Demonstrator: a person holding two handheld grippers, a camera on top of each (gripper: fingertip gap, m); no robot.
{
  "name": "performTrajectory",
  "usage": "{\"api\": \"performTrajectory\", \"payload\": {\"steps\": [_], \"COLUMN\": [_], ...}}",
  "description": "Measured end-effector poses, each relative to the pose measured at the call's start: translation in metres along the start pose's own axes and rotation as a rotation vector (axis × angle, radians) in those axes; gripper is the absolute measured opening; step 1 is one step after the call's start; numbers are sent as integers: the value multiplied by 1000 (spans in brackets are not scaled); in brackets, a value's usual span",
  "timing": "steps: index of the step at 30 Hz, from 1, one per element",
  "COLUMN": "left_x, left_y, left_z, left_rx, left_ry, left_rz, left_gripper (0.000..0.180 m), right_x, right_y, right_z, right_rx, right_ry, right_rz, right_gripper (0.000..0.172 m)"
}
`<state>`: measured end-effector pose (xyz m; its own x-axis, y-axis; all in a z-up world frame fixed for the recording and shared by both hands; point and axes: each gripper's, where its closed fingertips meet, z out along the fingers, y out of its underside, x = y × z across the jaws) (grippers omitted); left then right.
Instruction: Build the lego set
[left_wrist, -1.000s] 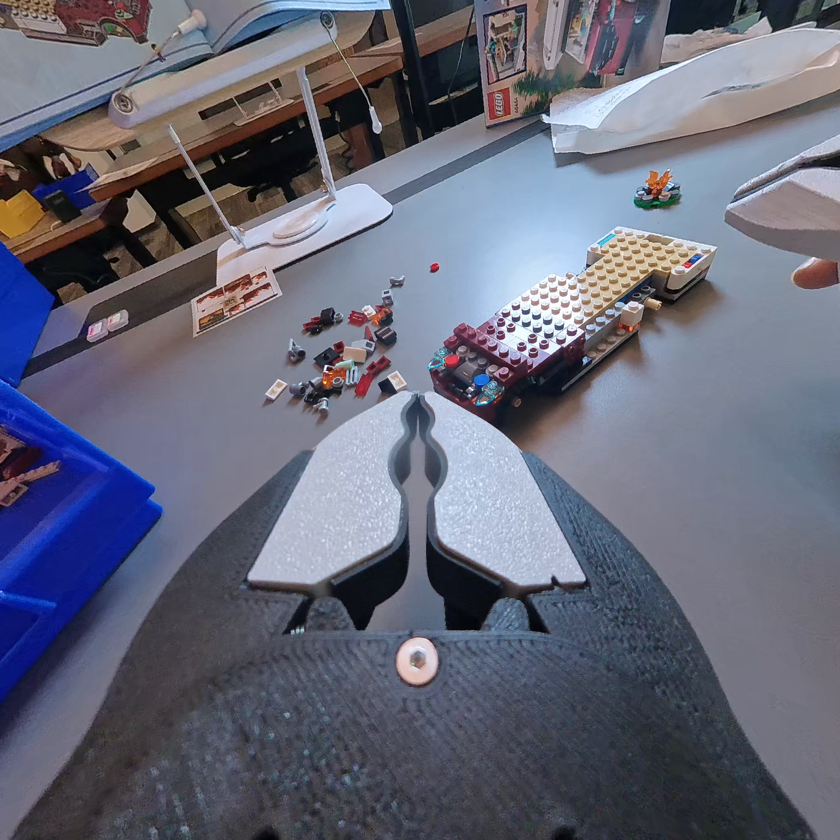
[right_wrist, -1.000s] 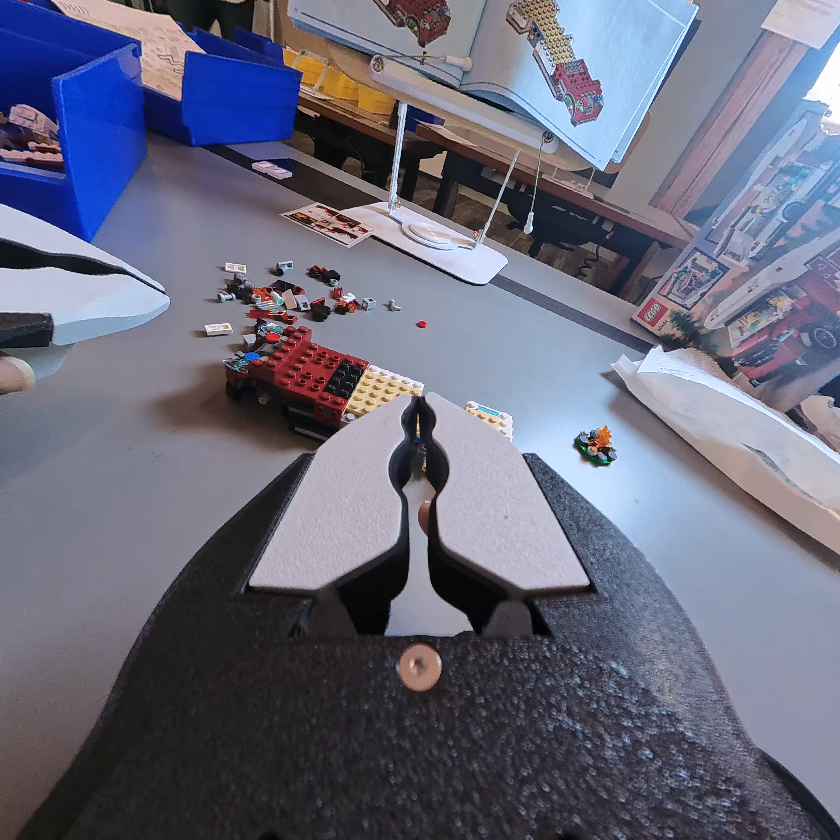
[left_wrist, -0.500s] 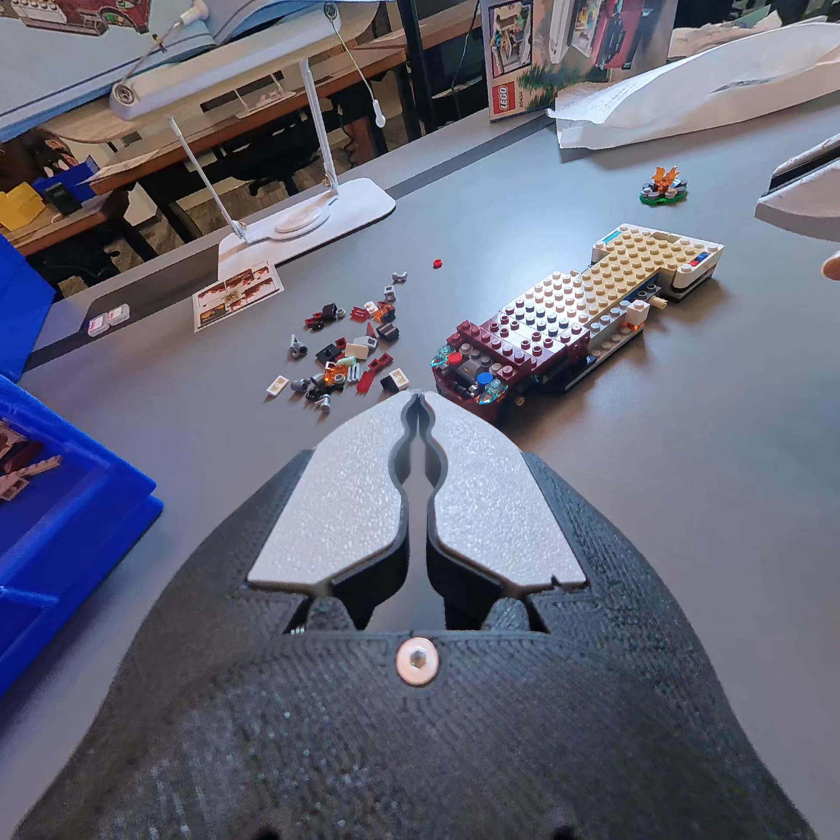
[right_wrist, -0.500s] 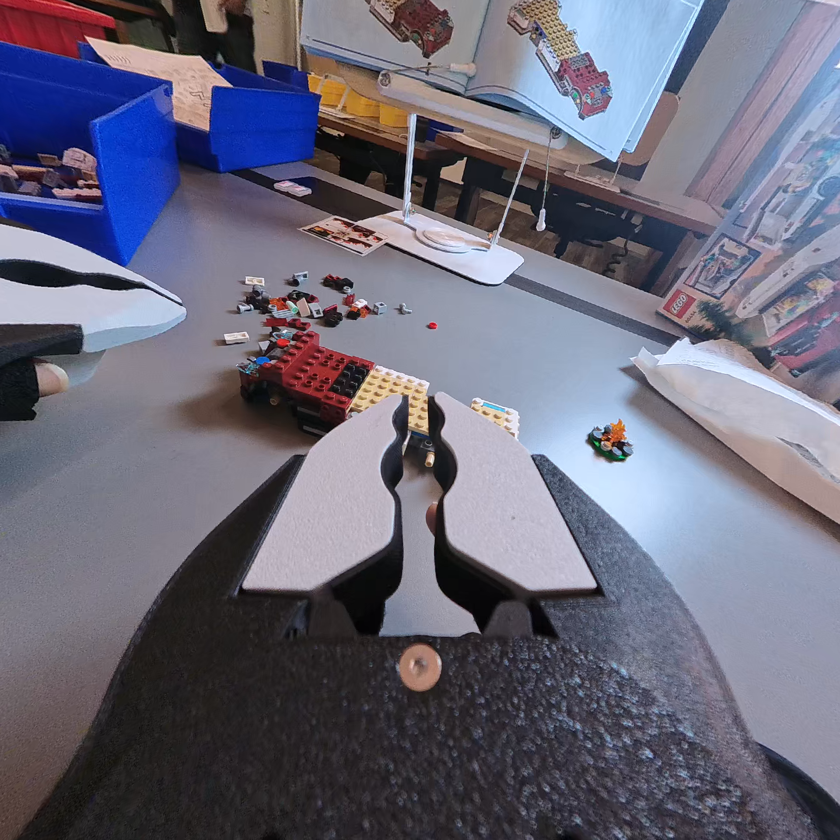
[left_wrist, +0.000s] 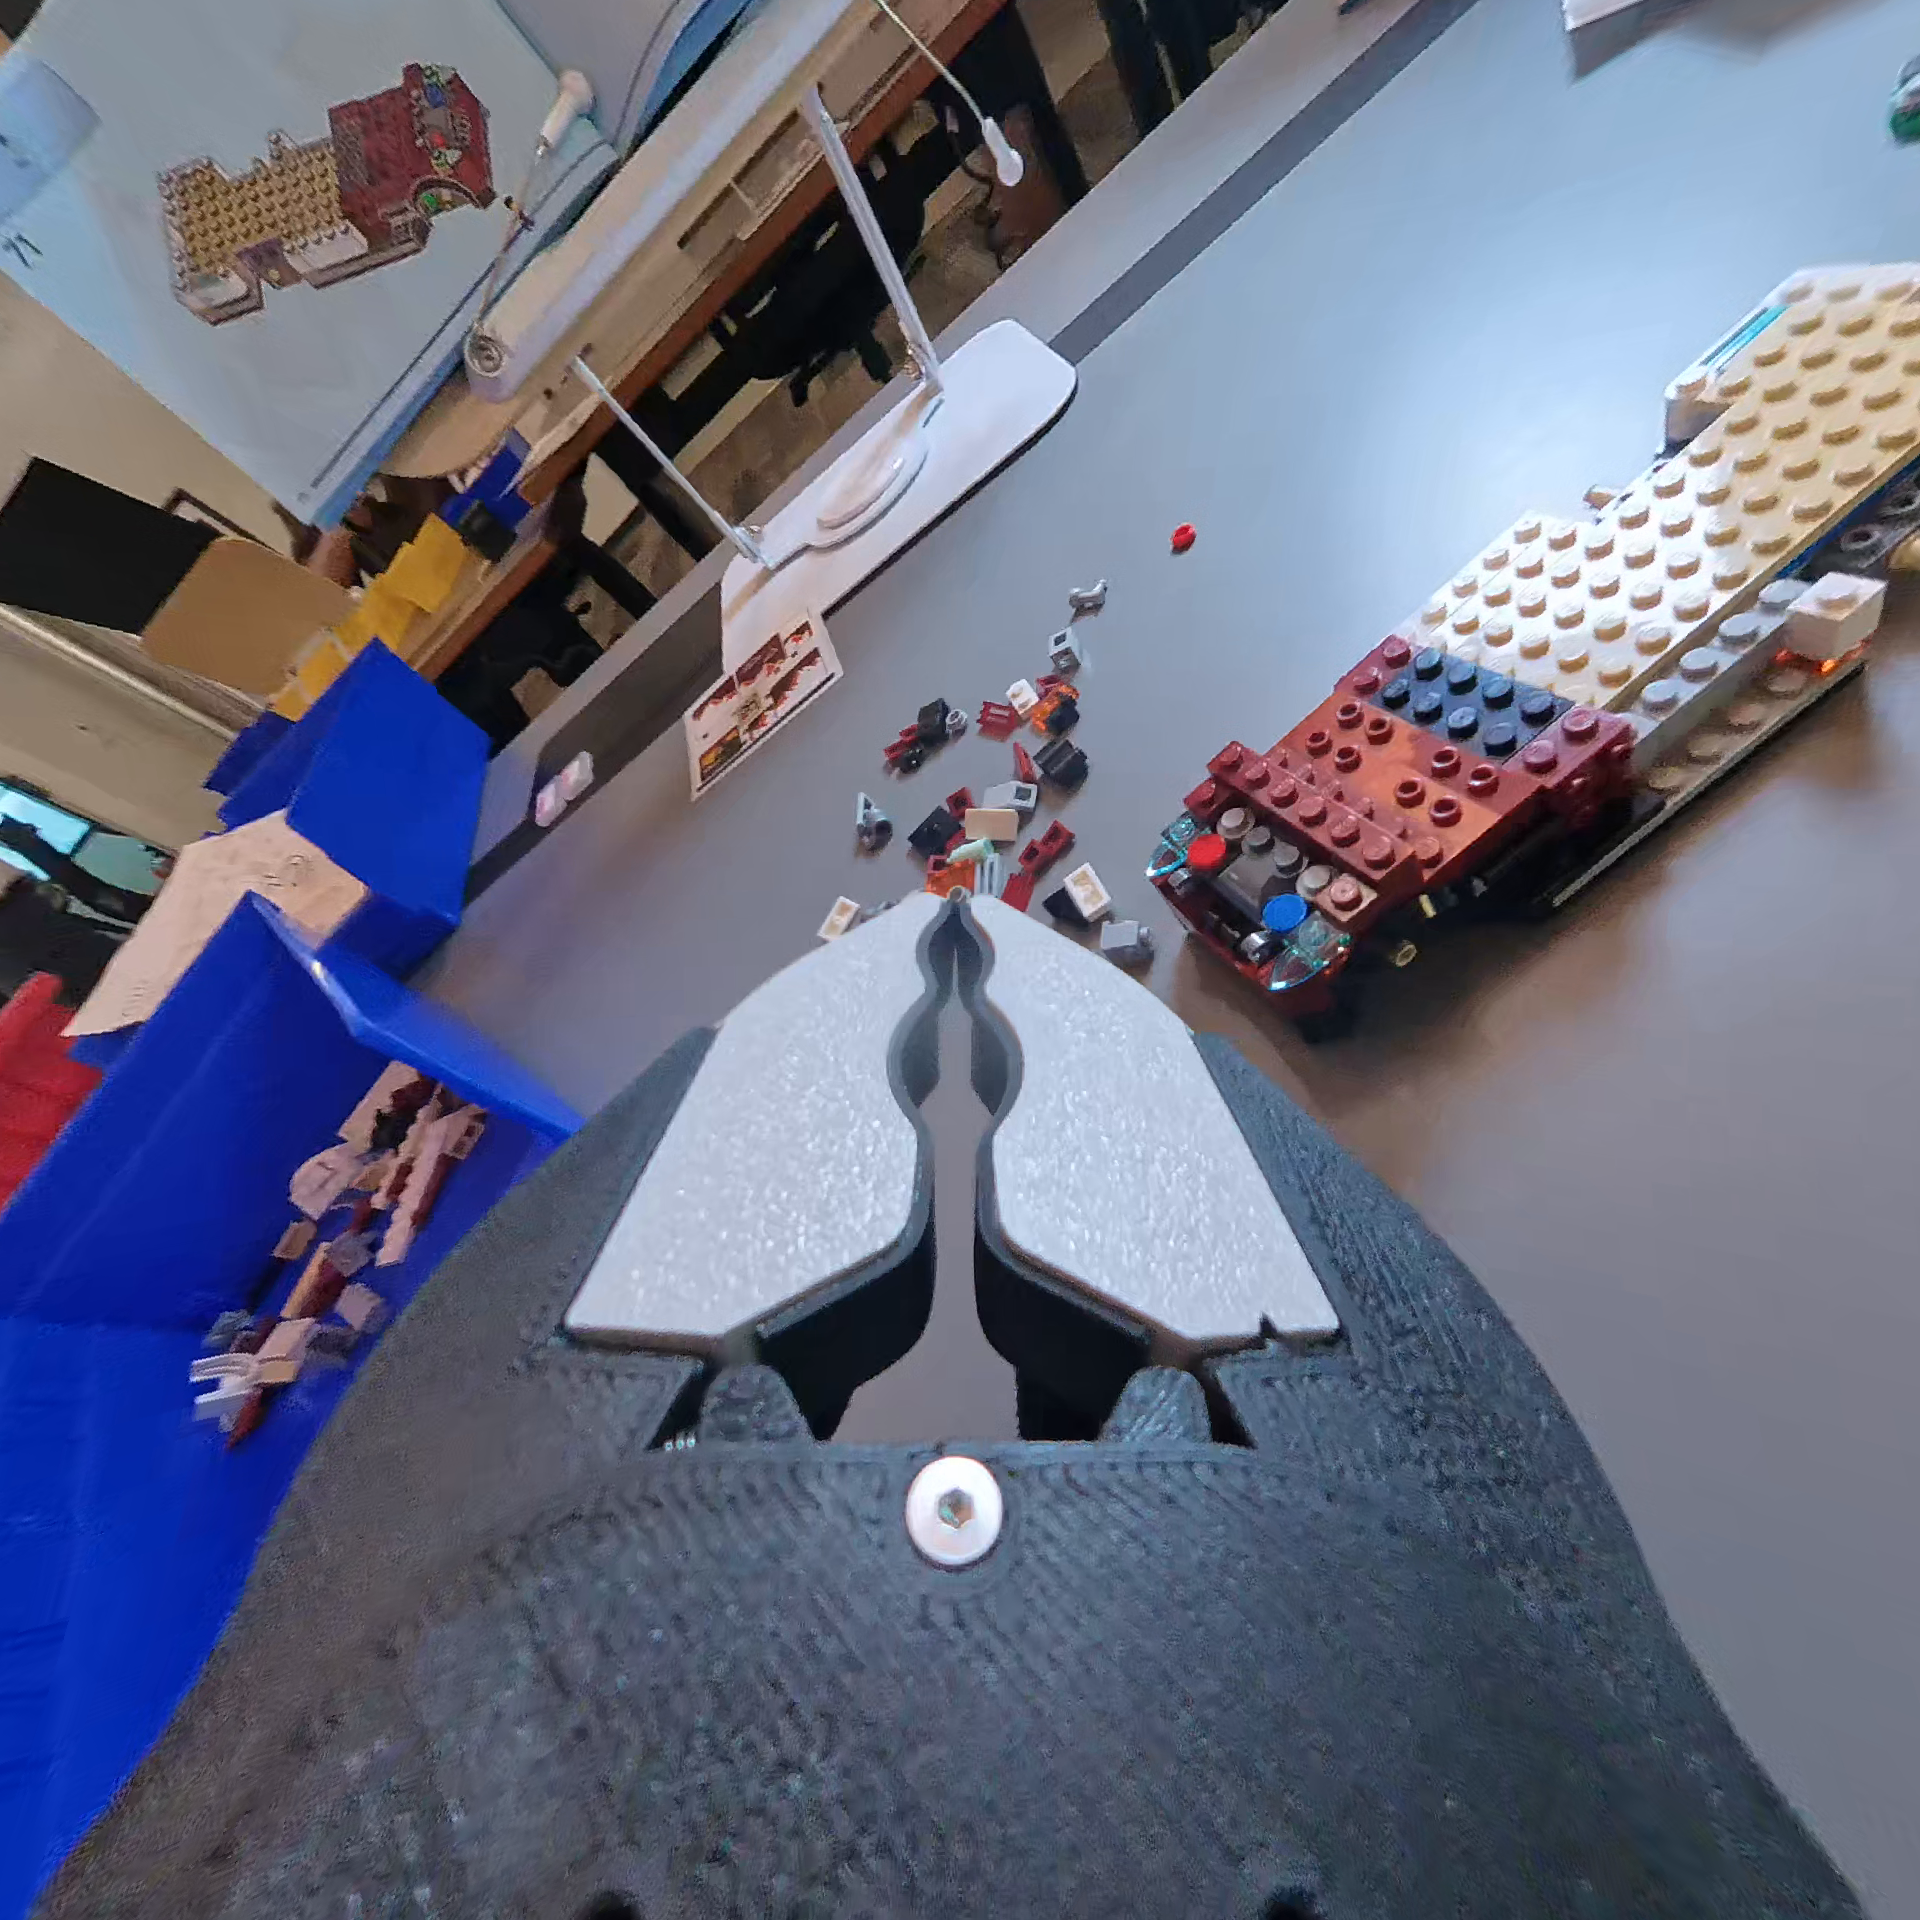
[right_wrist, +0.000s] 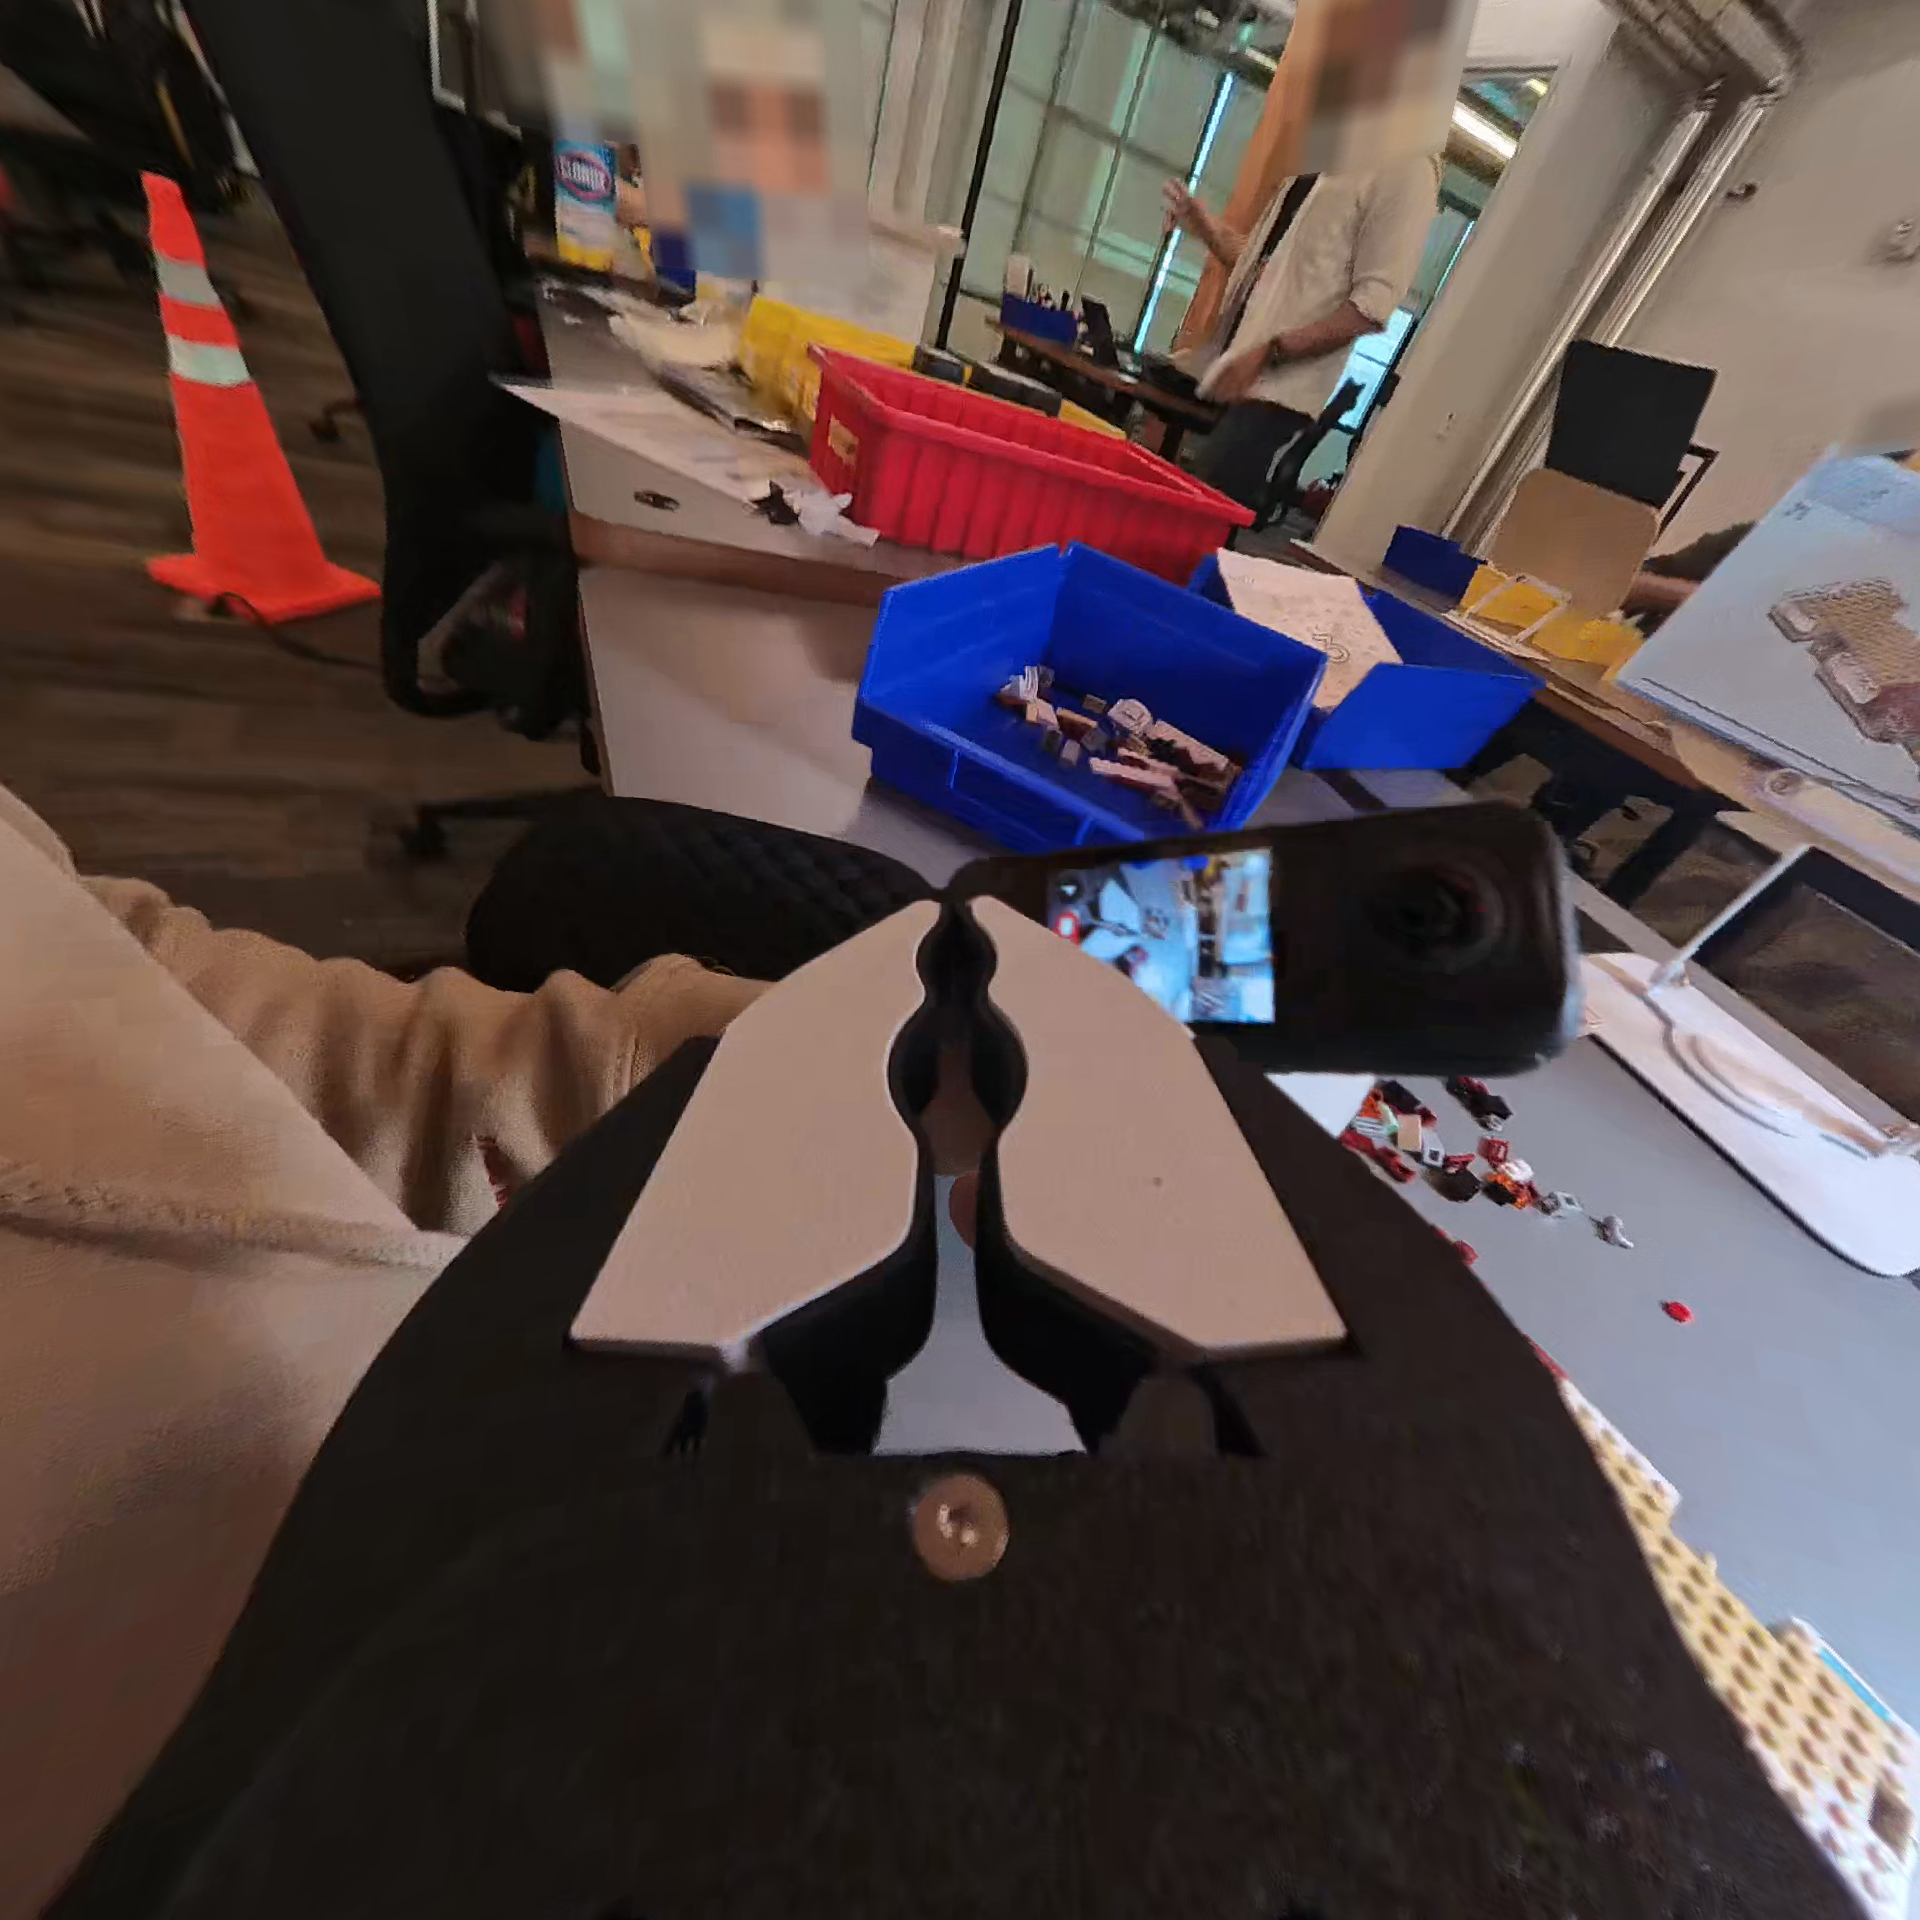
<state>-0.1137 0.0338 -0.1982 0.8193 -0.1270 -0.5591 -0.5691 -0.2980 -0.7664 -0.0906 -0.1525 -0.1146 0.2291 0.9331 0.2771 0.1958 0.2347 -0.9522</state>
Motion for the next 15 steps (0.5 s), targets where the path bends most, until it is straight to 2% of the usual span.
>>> {"api": "performTrajectory", "payload": {"steps": [3, 10, 15], "left_x": [-1, -8, 1], "left_y": [3, 12, 15], "left_z": [0, 5, 13], "left_rx": [-16, -50, -82], "left_ry": [-35, -92, -30], "left_rz": [52, 111, 106], "left_gripper": [0, 0, 0], "right_x": [-3, 4, 9], "right_y": [12, 28, 29], "right_z": [10, 12, 16], "right_rx": [-55, -171, -184], "right_ry": [-11, 29, 31], "right_rz": [66, 79, 59], "right_gripper": [0, 0, 0]}}
